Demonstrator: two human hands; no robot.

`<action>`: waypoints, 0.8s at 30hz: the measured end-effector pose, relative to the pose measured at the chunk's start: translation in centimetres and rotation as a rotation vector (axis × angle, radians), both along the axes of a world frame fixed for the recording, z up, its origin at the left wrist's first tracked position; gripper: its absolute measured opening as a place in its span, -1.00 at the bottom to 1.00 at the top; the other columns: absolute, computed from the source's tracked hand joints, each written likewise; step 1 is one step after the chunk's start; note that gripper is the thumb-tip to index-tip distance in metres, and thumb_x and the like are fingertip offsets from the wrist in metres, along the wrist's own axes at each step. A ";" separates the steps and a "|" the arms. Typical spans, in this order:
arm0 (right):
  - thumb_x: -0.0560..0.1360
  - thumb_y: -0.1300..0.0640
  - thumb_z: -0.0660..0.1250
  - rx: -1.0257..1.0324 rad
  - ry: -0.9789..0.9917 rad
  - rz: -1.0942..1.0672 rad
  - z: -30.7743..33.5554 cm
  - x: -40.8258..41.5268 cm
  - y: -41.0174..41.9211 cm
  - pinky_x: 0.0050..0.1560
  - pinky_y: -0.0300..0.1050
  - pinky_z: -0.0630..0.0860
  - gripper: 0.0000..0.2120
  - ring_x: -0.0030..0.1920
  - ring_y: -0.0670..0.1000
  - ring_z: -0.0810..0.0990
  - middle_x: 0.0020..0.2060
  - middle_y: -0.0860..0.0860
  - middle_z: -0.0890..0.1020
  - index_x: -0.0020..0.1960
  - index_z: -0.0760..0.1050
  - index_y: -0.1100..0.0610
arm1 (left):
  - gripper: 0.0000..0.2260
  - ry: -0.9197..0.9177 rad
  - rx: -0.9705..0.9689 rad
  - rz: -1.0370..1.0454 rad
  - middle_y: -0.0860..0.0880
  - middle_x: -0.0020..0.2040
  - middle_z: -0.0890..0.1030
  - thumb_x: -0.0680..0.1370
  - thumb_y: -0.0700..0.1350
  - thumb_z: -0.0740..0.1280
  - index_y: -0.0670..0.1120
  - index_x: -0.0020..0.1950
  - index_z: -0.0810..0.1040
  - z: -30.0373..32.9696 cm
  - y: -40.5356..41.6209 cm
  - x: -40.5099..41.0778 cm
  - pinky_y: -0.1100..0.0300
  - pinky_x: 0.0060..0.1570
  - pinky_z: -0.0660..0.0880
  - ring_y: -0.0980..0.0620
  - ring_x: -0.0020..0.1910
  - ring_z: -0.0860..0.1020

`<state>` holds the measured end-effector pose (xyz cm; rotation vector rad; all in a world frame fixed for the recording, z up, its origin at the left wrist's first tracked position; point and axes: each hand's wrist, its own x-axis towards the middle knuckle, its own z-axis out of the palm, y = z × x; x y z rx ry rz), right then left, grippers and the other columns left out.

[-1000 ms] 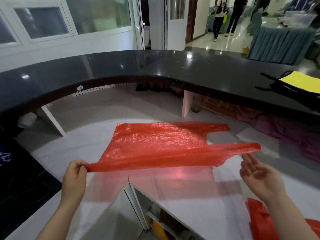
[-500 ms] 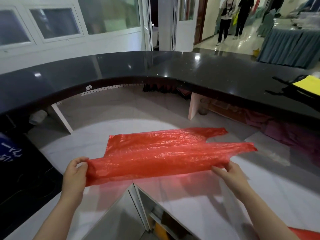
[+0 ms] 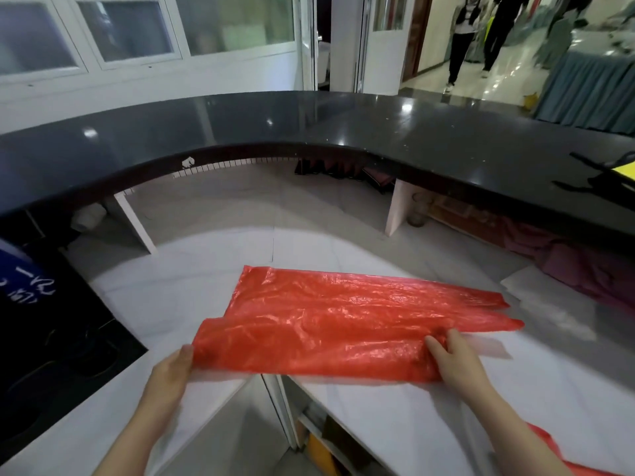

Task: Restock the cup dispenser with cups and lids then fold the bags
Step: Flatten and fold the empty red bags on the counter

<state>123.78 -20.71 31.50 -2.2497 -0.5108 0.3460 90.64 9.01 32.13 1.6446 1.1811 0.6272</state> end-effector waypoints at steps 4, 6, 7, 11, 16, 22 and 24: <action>0.58 0.17 0.27 0.067 0.012 -0.049 -0.2 0.5 -0.2 -0.10 -0.06 0.30 -0.94 -0.08 0.06 0.48 -0.13 0.04 0.54 -0.05 0.40 0.12 | -0.85 0.023 0.013 -0.156 0.11 -0.21 0.70 0.50 -0.27 0.40 -0.02 -0.10 0.65 -0.1 -0.4 -0.3 0.45 -0.18 0.49 0.03 -0.11 0.64; 0.58 0.15 0.27 0.053 0.009 -0.041 -0.2 0.6 -0.2 -0.10 -0.05 0.31 -0.93 -0.09 0.06 0.49 -0.14 0.03 0.55 -0.06 0.41 0.12 | -0.84 0.043 0.042 -0.155 0.06 -0.18 0.71 0.49 -0.29 0.41 -0.03 -0.06 0.65 -0.6 -0.4 -0.3 0.26 -0.09 0.54 0.02 -0.11 0.65; 0.57 0.14 0.28 0.044 0.002 -0.038 -0.1 0.7 -0.3 -0.11 -0.05 0.32 -0.92 -0.10 0.07 0.50 -0.16 0.02 0.56 -0.08 0.41 0.11 | -0.84 0.025 0.052 -0.129 0.03 -0.18 0.71 0.50 -0.29 0.39 -0.04 -0.05 0.64 -0.9 -0.4 -0.2 0.18 -0.08 0.55 -0.01 -0.13 0.66; 0.53 0.10 0.35 0.039 -0.067 -0.041 0.3 0.9 -0.6 -0.19 -0.05 0.31 -0.83 -0.20 0.08 0.53 -0.26 -0.02 0.59 -0.18 0.43 0.13 | -0.87 0.039 0.156 -0.016 0.07 -0.30 0.68 0.55 -0.18 0.36 0.05 -0.12 0.61 -1.5 -0.7 -0.3 0.24 -0.28 0.52 0.04 -0.26 0.64; 0.56 0.07 0.30 0.041 -0.080 -0.004 0.4 0.8 -1.1 -0.24 -0.05 0.32 -0.79 -0.22 0.07 0.54 -0.29 -0.04 0.60 -0.22 0.45 0.10 | -0.88 0.109 0.190 -0.026 0.11 -0.32 0.65 0.54 -0.09 0.38 0.12 -0.17 0.57 -1.3 -0.8 -0.1 0.02 -0.23 0.53 0.04 -0.26 0.62; 0.54 0.21 0.32 0.121 -0.081 0.063 1.0 0.5 -1.6 -0.25 -0.34 0.35 -0.74 -0.25 -0.20 0.52 -0.32 -0.18 0.59 -0.26 0.47 -0.08 | -0.84 0.185 0.223 -0.026 0.04 -0.23 0.64 0.59 -0.12 0.29 0.11 -0.14 0.52 -1.3 -0.3 0.5 0.10 -0.24 0.41 0.00 -0.19 0.60; 0.53 0.22 0.33 0.133 -0.125 0.048 0.9 0.4 -1.6 -0.24 -0.39 0.36 -0.76 -0.23 -0.23 0.52 -0.30 -0.21 0.58 -0.22 0.47 -0.08 | -0.83 0.167 0.227 -0.011 0.04 -0.23 0.64 0.60 -0.13 0.28 0.11 -0.14 0.52 -1.3 -0.4 0.5 0.11 -0.25 0.40 0.02 -0.19 0.59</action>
